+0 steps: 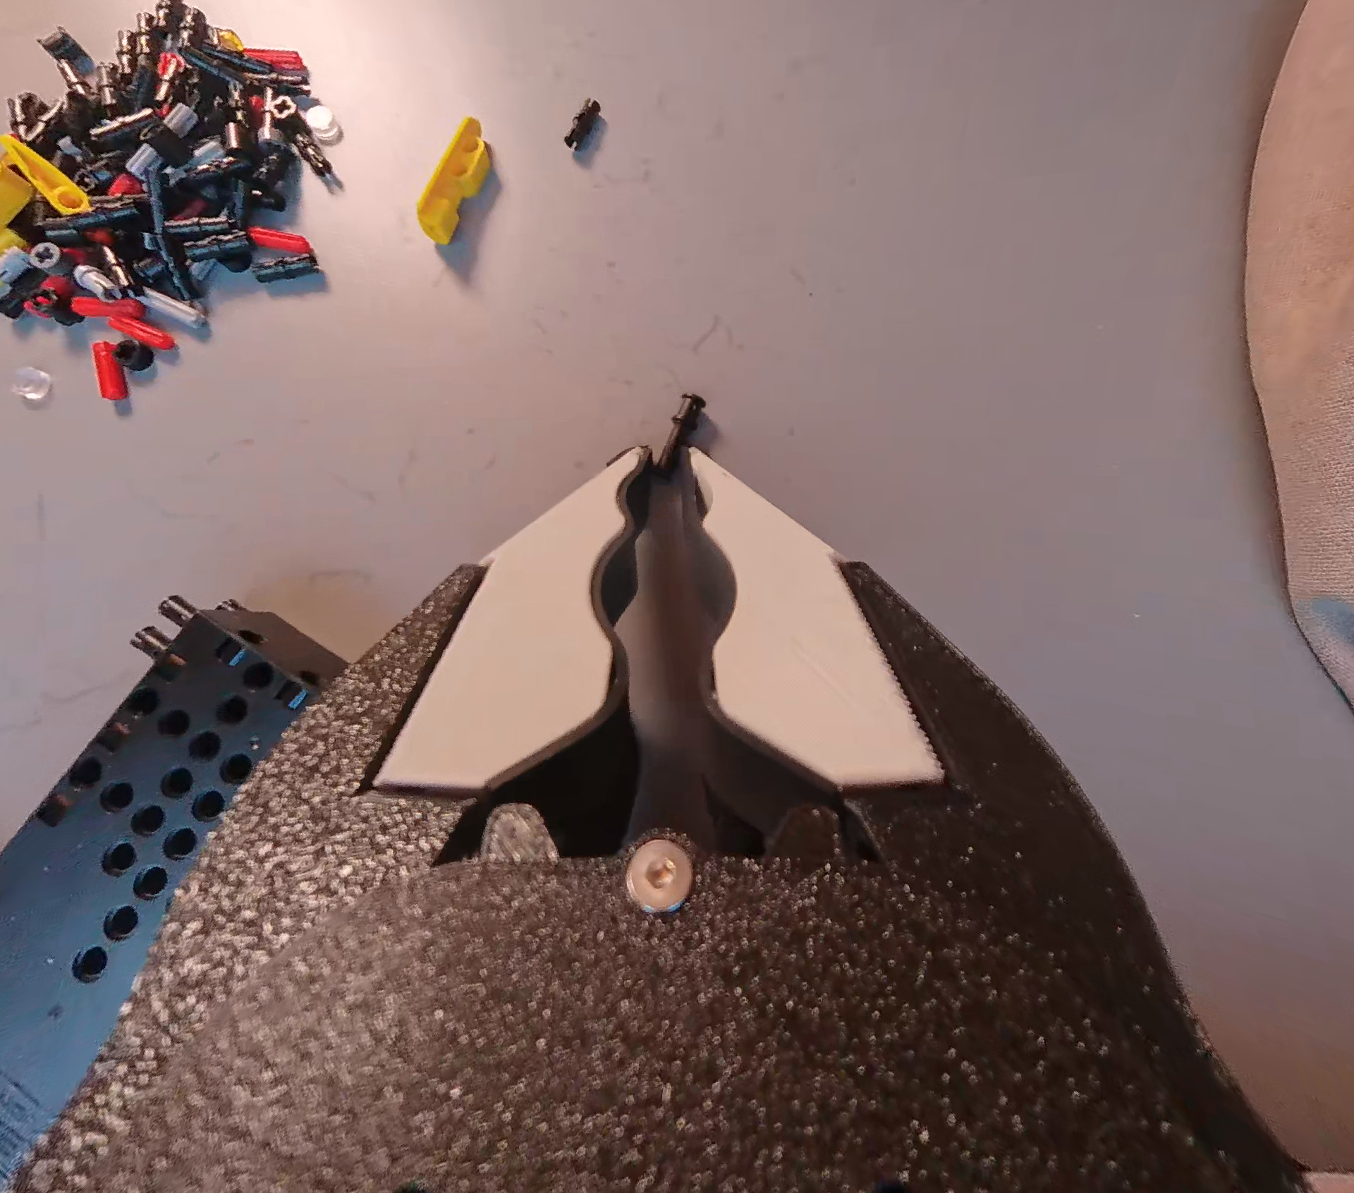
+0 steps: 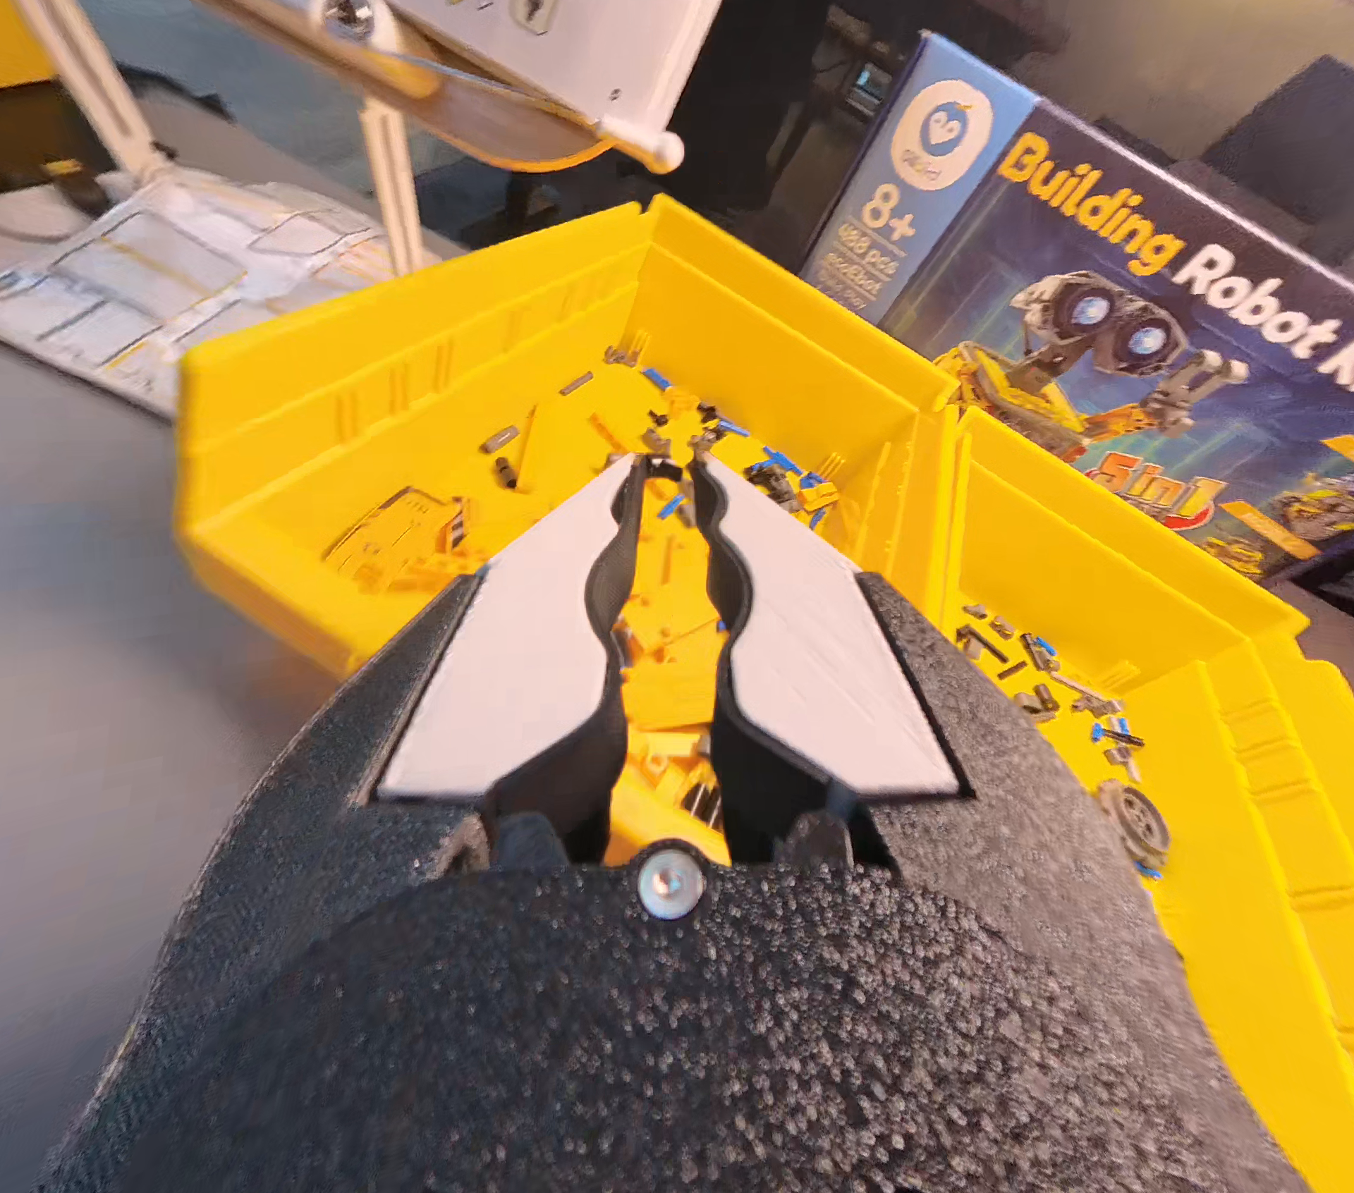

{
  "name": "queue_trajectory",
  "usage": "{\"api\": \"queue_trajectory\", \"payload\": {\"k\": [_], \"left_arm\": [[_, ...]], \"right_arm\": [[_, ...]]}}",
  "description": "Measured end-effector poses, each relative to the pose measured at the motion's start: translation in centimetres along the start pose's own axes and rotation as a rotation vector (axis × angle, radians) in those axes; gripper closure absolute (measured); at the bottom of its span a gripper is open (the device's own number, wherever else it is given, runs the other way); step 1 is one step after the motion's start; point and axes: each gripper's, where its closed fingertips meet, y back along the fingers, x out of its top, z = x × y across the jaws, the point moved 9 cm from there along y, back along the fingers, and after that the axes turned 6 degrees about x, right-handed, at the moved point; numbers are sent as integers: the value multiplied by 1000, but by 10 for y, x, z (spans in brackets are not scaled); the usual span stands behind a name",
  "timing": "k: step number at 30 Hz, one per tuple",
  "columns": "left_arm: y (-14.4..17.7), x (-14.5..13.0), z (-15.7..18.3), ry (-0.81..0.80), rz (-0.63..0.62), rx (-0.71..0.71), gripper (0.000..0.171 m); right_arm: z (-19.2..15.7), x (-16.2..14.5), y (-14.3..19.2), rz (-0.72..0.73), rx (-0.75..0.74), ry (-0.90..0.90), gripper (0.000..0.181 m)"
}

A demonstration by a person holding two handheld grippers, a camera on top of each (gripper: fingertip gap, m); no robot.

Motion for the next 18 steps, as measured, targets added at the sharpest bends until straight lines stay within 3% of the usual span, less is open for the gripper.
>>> {"api": "queue_trajectory", "payload": {"k": [3,5,8,10,12,14,18], "left_arm": [[0,-1,-2,14,10,-6,168],[0,-2,-2,24,17,-8,168],[0,-1,-1,10,12,2,168],[-1,-1,-2,2,14,17,168],[0,-1,-5,1,16,46,168],[1,0,-7,7,37,65,168],[4,4,-10,13,86,105,168]], "right_arm": [[18,18,-13,66,-89,-110,126],[11,31,-10,146,-30,-152,116],[-36,43,5,196,203,-54,123],[-81,41,21,165,473,40,137],[-131,31,43,34,829,60,143],[-173,17,69,-94,1077,66,145],[-226,-5,100,-228,1209,214,154]]}}
